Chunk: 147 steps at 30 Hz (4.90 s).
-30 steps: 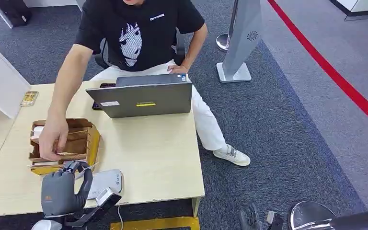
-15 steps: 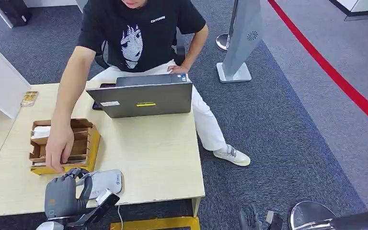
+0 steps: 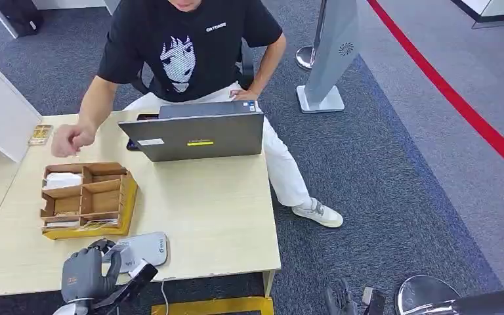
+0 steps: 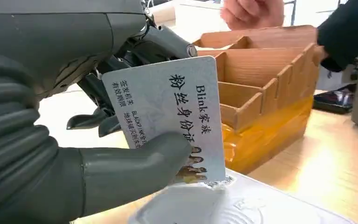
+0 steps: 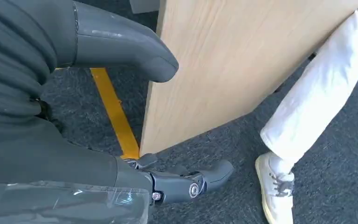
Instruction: Pass the card to the sensor for recognition and then transmit it.
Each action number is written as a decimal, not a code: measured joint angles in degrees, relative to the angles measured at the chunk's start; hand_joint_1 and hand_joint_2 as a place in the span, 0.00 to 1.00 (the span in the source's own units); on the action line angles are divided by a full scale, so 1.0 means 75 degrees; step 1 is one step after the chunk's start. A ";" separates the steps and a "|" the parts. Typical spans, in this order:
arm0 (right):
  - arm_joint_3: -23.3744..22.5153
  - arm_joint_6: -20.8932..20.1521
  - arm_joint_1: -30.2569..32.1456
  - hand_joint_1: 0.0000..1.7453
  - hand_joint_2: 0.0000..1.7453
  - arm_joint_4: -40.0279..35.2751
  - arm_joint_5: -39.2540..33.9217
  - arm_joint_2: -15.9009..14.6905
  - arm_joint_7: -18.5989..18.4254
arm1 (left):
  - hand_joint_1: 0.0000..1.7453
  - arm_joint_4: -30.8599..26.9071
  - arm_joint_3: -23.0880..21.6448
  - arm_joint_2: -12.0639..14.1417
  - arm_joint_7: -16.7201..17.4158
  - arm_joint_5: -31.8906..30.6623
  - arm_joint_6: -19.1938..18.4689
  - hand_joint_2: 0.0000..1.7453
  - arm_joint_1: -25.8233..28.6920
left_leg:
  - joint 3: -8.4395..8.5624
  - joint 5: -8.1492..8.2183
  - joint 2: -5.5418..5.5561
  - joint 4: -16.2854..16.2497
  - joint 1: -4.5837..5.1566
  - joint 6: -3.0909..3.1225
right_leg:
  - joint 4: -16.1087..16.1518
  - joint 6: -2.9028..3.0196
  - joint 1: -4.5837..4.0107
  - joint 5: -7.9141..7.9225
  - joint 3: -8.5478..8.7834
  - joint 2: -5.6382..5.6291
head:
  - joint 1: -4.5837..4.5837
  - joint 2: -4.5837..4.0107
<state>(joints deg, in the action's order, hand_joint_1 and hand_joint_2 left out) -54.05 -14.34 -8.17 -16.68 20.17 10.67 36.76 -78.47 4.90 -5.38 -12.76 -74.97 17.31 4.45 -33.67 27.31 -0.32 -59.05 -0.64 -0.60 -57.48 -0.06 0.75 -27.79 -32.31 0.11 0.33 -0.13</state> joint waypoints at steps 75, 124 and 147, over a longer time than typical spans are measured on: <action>0.0437 -0.0085 -0.0293 0.00 1.00 0.0070 0.0490 0.0079 -0.0318 | 1.00 -0.1501 -0.0175 0.1271 0.0892 -0.1099 -0.0394 1.00 -0.2261 | 0.0000 -0.0029 0.0016 -0.0002 -0.0008 -0.0009 | -0.0005 0.0011 -0.0005 0.0014 0.0005 0.0027 | 0.0003 0.0000; 0.0527 -0.0114 -0.0234 0.00 1.00 0.0108 0.0073 0.0085 -0.0227 | 0.00 -0.0962 0.0918 0.1172 -0.0420 0.2581 -0.2248 1.00 -0.1776 | -0.0008 -0.0010 -0.0005 -0.0003 -0.0005 -0.0009 | -0.0004 0.0005 -0.0004 0.0004 -0.0009 -0.0008 | 0.0000 0.0000; 0.0513 -0.0114 -0.0226 0.00 1.00 0.0108 0.0020 0.0026 -0.0169 | 0.00 -0.1306 -0.0738 0.2384 -0.0661 0.0286 -0.1067 1.00 -0.0660 | -0.0003 -0.0009 -0.0005 -0.0003 -0.0008 -0.0011 | -0.0004 0.0006 -0.0004 0.0004 -0.0008 -0.0008 | -0.0003 0.0000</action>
<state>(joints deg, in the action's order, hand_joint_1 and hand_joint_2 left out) -50.21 -15.19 -9.86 -15.87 20.33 10.86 35.50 -88.26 -0.64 12.50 -17.72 -72.83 9.31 -0.50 -33.69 27.24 -0.36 -59.07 -0.70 -0.68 -57.51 -0.01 0.72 -27.76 -32.38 0.05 0.31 -0.13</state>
